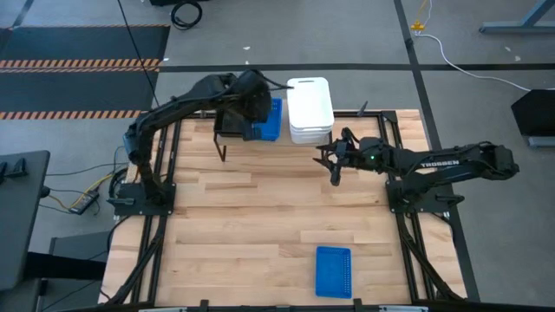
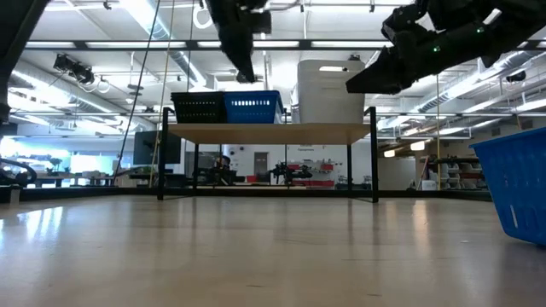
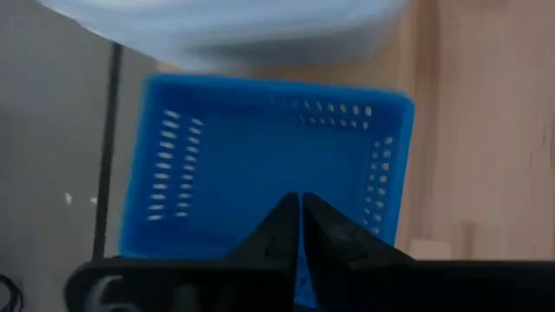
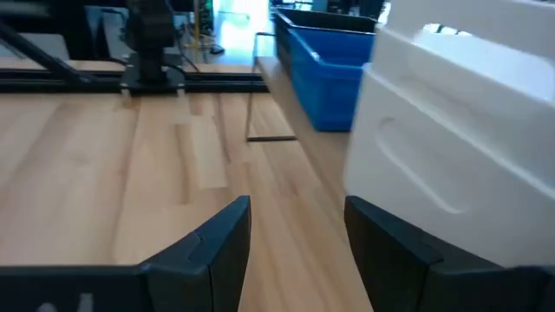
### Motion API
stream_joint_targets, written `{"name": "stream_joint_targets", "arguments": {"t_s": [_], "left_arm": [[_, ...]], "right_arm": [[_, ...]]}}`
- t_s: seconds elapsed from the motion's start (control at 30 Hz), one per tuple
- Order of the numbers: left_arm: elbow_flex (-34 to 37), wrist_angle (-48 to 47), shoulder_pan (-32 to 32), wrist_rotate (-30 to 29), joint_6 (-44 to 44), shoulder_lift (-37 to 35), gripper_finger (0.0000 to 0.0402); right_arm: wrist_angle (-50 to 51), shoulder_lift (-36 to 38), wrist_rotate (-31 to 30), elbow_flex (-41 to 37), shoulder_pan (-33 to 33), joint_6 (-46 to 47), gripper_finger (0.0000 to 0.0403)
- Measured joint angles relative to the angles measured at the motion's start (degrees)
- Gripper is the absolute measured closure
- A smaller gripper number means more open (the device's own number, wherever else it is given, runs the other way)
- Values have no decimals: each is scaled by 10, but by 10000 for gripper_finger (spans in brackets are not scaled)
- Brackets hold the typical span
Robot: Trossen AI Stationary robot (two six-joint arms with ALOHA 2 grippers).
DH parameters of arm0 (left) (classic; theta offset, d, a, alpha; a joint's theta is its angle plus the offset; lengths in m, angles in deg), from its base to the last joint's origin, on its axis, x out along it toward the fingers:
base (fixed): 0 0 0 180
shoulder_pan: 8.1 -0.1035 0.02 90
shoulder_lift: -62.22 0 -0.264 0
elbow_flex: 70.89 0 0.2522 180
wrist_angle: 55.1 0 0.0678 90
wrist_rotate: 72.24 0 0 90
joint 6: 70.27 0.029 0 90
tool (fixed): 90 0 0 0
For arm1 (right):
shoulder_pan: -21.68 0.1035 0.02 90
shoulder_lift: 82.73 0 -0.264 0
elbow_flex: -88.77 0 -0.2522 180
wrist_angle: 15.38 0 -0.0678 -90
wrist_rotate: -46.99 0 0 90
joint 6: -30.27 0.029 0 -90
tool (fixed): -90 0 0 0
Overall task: Stack baskets on shelf by color
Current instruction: Adjust the stacked bins on the shelf
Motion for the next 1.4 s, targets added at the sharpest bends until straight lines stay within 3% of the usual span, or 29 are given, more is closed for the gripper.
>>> {"name": "stream_joint_targets", "arguments": {"t_s": [0.63,1.4], "left_arm": [[1,28,16,14,29,83,376],[0,102,34,32,30,85,383]], "right_arm": [[32,0,-3,0,82,28,208],[84,-3,-4,0,84,44,208]]}}
